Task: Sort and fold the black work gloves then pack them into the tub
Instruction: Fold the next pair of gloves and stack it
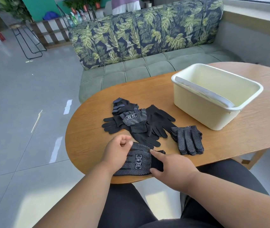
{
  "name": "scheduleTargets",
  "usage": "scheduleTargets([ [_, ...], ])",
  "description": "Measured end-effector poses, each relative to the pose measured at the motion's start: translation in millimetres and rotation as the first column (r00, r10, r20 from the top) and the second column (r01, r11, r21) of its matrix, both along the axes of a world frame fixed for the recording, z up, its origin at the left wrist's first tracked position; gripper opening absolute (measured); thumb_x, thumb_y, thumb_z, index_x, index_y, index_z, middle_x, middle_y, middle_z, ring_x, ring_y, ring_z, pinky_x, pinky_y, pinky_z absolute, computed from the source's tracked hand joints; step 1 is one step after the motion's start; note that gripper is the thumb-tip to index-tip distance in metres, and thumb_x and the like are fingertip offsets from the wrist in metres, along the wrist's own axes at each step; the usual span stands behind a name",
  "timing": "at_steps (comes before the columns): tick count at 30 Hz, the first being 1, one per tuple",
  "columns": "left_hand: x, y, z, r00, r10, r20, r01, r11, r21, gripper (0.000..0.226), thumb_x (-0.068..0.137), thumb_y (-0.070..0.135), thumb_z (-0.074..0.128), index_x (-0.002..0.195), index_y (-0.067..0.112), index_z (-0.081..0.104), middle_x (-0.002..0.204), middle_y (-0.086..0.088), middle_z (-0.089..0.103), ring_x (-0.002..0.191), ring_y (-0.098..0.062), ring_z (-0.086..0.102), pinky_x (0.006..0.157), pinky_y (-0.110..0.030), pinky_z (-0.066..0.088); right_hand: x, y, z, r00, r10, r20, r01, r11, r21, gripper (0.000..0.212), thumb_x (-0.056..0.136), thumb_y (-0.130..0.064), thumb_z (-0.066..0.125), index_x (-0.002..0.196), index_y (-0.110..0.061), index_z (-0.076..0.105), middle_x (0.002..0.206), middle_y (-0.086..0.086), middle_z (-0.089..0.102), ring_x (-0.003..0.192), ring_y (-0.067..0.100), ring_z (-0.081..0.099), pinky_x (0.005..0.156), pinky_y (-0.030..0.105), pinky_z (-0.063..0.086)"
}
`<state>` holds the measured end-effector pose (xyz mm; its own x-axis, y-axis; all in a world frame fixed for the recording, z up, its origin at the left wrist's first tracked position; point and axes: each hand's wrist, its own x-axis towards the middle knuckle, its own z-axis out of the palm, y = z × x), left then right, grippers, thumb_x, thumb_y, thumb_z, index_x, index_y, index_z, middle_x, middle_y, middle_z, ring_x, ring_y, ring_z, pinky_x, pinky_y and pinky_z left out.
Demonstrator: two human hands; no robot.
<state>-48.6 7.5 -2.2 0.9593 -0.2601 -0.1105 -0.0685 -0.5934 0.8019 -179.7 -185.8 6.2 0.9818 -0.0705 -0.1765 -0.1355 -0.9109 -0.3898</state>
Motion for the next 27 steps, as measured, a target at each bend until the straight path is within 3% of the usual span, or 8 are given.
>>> scheduleTargets([
  [6, 4, 2, -2, 0.998, 0.002, -0.057, -0.009, 0.993, -0.12, 0.011, 0.098, 0.028, 0.069, 0.096, 0.034, 0.078, 0.093, 0.011, 0.077, 0.092, -0.01, 0.073, 0.089, -0.039, 0.061, 4, -3, -1, 0.997, -0.064, 0.032, 0.065, 0.997, -0.045, 0.057, 0.098, -0.056, 0.042, 0.152, -0.037, 0.039, 0.105, -0.002, 0.073, 0.098, 0.025, 0.068, 0.08, 0.036, 0.056],
  [11, 2, -1, 2, 1.0, 0.006, -0.009, -0.006, 0.994, -0.111, 0.006, 0.097, 0.03, 0.071, 0.096, 0.032, 0.076, 0.092, 0.01, 0.076, 0.09, -0.007, 0.071, 0.086, -0.029, 0.059, 7, -5, 0, 0.997, -0.058, 0.06, 0.066, 0.988, -0.137, 0.046, 0.1, -0.051, 0.041, 0.143, -0.033, 0.047, 0.1, -0.002, 0.072, 0.092, 0.025, 0.068, 0.076, 0.036, 0.056],
  [14, 0, -3, 3, 1.0, 0.011, 0.004, -0.01, 0.994, -0.111, 0.004, 0.097, 0.031, 0.071, 0.097, 0.032, 0.075, 0.091, 0.011, 0.075, 0.088, -0.006, 0.071, 0.083, -0.026, 0.058, 9, -3, 6, 0.987, 0.012, 0.159, 0.013, 0.987, -0.159, 0.046, 0.102, -0.045, 0.043, 0.147, -0.033, 0.044, 0.119, 0.0, 0.065, 0.103, 0.025, 0.065, 0.083, 0.038, 0.056],
  [17, 0, -4, 2, 0.999, 0.045, -0.002, -0.045, 0.987, -0.152, 0.002, 0.096, 0.031, 0.073, 0.097, 0.032, 0.075, 0.09, 0.012, 0.075, 0.087, -0.005, 0.071, 0.082, -0.026, 0.058, 19, 1, 6, 0.961, 0.146, 0.235, -0.109, 0.981, -0.163, 0.037, 0.101, -0.034, 0.046, 0.135, -0.031, 0.059, 0.115, 0.001, 0.057, 0.109, 0.025, 0.059, 0.091, 0.04, 0.052],
  [20, -1, -6, 5, 0.997, 0.074, -0.035, -0.079, 0.973, -0.219, 0.002, 0.095, 0.029, 0.075, 0.096, 0.03, 0.075, 0.089, 0.011, 0.076, 0.085, -0.004, 0.071, 0.081, -0.025, 0.057, 26, 3, 0, 0.974, 0.181, 0.137, -0.171, 0.982, -0.082, 0.041, 0.101, -0.03, 0.045, 0.141, -0.033, 0.057, 0.118, 0.001, 0.055, 0.112, 0.025, 0.055, 0.098, 0.039, 0.048],
  [27, -11, -6, 7, 0.996, 0.04, -0.075, -0.06, 0.958, -0.281, 0.007, 0.093, 0.029, 0.078, 0.099, 0.029, 0.075, 0.092, 0.009, 0.077, 0.09, -0.007, 0.072, 0.085, -0.025, 0.057, 30, 5, -2, 0.992, 0.119, 0.031, -0.118, 0.993, -0.015, 0.055, 0.092, -0.037, 0.047, 0.148, -0.038, 0.045, 0.126, 0.002, 0.051, 0.116, 0.027, 0.054, 0.103, 0.043, 0.047],
])
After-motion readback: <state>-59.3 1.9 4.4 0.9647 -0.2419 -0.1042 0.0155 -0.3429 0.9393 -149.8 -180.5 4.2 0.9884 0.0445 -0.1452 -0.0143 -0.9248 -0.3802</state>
